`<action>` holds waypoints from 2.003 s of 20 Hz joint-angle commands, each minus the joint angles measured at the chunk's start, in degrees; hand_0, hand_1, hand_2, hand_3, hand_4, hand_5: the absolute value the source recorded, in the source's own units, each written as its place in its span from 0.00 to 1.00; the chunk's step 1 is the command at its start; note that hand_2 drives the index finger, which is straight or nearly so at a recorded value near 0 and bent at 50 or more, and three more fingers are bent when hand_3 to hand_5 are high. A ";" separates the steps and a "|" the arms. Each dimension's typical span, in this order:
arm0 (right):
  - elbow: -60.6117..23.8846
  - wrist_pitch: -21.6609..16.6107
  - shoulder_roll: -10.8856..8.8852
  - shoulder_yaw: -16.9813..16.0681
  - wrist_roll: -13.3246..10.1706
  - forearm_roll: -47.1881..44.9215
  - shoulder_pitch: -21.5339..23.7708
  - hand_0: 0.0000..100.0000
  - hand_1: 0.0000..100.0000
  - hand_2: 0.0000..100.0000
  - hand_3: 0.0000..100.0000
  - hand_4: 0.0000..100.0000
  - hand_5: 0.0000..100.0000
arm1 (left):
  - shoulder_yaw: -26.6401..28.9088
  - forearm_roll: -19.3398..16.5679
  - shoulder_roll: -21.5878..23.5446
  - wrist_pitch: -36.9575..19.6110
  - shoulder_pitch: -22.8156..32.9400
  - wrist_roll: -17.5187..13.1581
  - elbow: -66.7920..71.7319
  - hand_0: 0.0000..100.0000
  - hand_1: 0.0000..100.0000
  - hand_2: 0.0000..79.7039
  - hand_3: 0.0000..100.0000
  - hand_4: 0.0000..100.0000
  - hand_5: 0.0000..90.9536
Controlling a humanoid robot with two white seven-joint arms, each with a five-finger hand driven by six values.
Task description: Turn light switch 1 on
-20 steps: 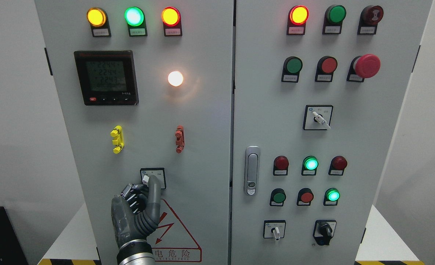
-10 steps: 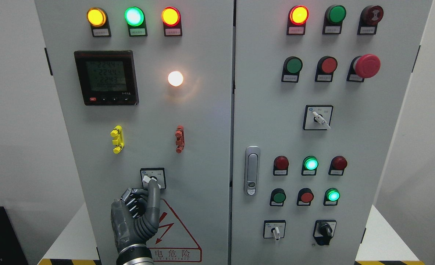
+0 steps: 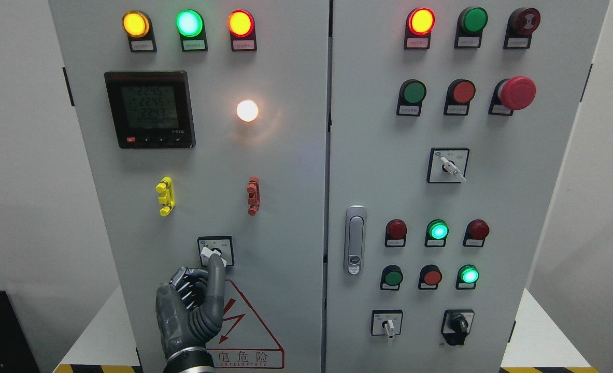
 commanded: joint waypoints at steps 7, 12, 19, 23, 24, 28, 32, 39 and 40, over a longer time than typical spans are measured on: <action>0.00 -0.01 0.00 0.03 0.03 0.00 0.00 0.00 0.00 0.00 0.00 0.00 0.00 | -0.22 0.01 1.10 -12.03 8.87 -2.12 -0.80 0.11 0.37 0.89 1.00 1.00 0.97; 0.00 -0.01 -0.09 0.03 0.03 0.00 0.00 0.00 0.00 0.00 0.00 0.00 0.00 | 2.76 0.19 2.85 -26.44 20.91 -9.85 -0.27 0.11 0.29 0.92 1.00 1.00 0.97; 0.00 -0.01 0.00 0.03 0.03 0.00 0.00 0.00 0.00 0.00 0.00 0.00 0.00 | 13.65 1.15 6.11 -40.59 33.49 -18.99 11.56 0.10 0.15 0.92 1.00 1.00 0.95; 0.00 -0.01 0.00 0.03 0.03 0.00 0.00 0.00 0.00 0.00 0.00 0.00 0.00 | 18.14 6.15 8.74 -43.78 38.41 -23.12 22.56 0.12 0.01 0.85 1.00 1.00 0.87; 0.00 -0.01 -0.09 -0.05 0.03 0.00 0.00 0.00 0.00 0.00 0.00 0.00 0.00 | 18.76 7.47 9.44 -44.05 39.47 -24.35 25.10 0.13 0.00 0.82 1.00 1.00 0.84; 0.00 -0.01 0.00 0.03 0.03 0.00 0.00 0.00 0.00 0.00 0.00 0.00 0.00 | 20.60 9.59 11.29 -48.26 42.38 -28.84 41.16 0.17 0.00 0.60 0.77 0.73 0.35; 0.00 -0.01 0.00 0.03 0.03 0.00 0.00 0.00 0.00 0.00 0.00 0.00 0.00 | 21.75 9.24 11.21 -48.01 42.20 -33.14 59.72 0.18 0.00 0.42 0.55 0.54 0.20; 0.00 -0.01 0.00 -0.05 0.03 0.00 0.00 0.00 0.00 0.00 0.00 0.00 0.00 | 21.23 8.89 12.52 -33.88 33.69 -40.60 87.94 0.24 0.08 0.15 0.26 0.29 0.00; 0.00 -0.01 0.00 -0.05 0.03 0.00 0.00 0.00 0.00 0.00 0.00 0.00 0.00 | 21.05 8.80 13.40 -31.33 32.11 -43.06 90.40 0.24 0.09 0.13 0.23 0.28 0.00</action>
